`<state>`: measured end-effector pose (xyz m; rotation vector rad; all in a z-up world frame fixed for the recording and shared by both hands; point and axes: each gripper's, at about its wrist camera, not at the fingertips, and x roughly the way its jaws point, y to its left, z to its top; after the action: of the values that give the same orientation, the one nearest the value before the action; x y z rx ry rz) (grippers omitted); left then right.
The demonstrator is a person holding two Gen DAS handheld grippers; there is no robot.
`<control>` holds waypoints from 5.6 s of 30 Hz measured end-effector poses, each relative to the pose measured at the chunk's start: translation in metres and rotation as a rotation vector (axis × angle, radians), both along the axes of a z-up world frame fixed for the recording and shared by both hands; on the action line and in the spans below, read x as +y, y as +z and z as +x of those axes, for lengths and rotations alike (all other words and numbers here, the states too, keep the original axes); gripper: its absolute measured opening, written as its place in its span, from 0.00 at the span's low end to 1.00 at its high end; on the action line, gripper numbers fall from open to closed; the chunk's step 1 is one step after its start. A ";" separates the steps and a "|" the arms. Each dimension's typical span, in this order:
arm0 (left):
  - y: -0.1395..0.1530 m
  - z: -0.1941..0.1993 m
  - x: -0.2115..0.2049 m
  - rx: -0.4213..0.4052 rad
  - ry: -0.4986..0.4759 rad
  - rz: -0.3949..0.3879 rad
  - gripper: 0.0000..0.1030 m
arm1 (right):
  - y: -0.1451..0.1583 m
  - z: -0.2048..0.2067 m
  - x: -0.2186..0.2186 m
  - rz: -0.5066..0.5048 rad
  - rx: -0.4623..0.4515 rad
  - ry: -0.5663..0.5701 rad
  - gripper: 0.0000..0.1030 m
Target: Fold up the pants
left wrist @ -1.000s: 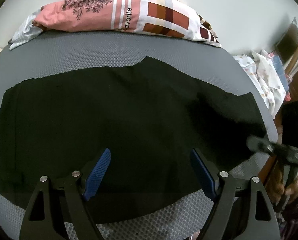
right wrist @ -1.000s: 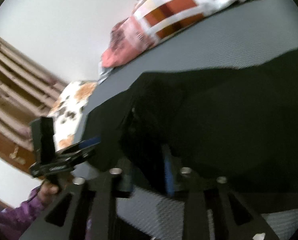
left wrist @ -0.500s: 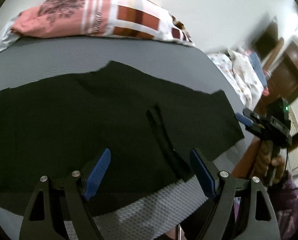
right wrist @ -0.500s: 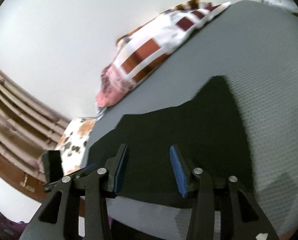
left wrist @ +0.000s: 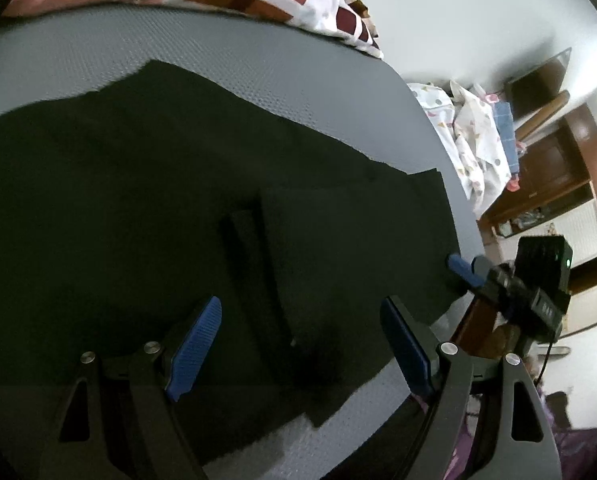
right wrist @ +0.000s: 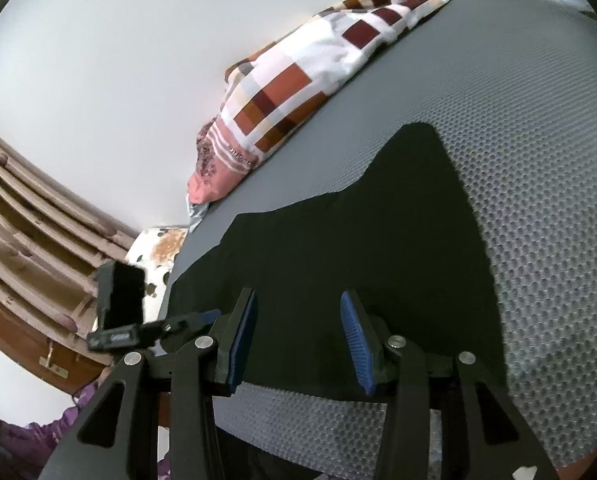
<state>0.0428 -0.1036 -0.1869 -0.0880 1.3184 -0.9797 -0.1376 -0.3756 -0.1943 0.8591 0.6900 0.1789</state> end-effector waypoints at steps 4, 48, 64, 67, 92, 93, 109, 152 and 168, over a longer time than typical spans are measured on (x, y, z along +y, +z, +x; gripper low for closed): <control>-0.001 0.002 -0.011 0.019 -0.003 -0.035 0.63 | -0.002 0.002 0.005 -0.021 0.004 0.020 0.41; -0.003 -0.040 -0.031 0.027 -0.128 0.013 0.01 | -0.018 0.001 0.020 0.219 -0.035 0.122 0.42; 0.013 -0.059 -0.001 0.009 -0.075 -0.037 0.00 | -0.021 -0.003 0.014 0.220 -0.034 0.104 0.42; 0.016 -0.056 -0.003 0.004 -0.080 -0.039 0.03 | -0.022 -0.002 0.015 0.225 -0.035 0.107 0.44; -0.006 -0.022 -0.008 0.146 -0.007 -0.001 0.11 | -0.027 -0.008 0.010 0.248 -0.027 0.076 0.49; -0.006 -0.023 -0.010 0.155 -0.018 0.000 0.16 | -0.027 -0.008 0.010 0.245 -0.025 0.077 0.49; -0.007 -0.030 -0.015 0.084 -0.041 0.034 0.01 | -0.028 -0.005 0.013 0.242 -0.023 0.082 0.50; -0.013 -0.042 0.002 0.096 0.035 0.057 0.02 | -0.007 0.000 -0.030 0.471 -0.184 0.176 0.55; -0.019 -0.039 0.009 0.115 0.046 0.043 0.05 | -0.060 0.065 -0.110 0.310 0.066 -0.083 0.00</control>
<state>0.0036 -0.0941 -0.2055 -0.1433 1.4355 -0.9179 -0.0726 -0.4853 -0.2543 1.1929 0.6970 0.1861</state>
